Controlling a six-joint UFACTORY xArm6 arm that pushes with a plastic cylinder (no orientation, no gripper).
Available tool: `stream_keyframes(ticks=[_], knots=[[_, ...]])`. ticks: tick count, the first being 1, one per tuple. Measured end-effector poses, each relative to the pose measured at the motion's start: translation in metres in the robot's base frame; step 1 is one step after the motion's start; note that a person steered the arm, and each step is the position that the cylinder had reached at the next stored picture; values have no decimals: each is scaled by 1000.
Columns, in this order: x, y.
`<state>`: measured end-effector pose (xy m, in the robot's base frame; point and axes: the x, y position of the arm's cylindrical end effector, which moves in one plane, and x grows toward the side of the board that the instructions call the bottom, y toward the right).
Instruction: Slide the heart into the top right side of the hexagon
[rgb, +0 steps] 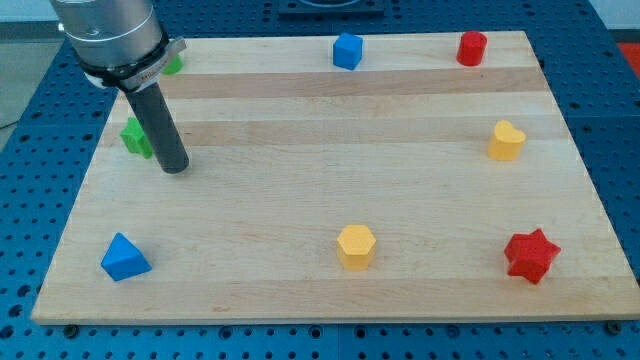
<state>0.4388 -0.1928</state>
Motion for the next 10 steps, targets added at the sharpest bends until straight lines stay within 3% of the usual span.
stream_keyframes(ticks=[2, 4, 6, 7, 8, 9, 10], knots=[[0, 6], [5, 152], [50, 310], [43, 408], [6, 457], [-39, 449], [-44, 411]])
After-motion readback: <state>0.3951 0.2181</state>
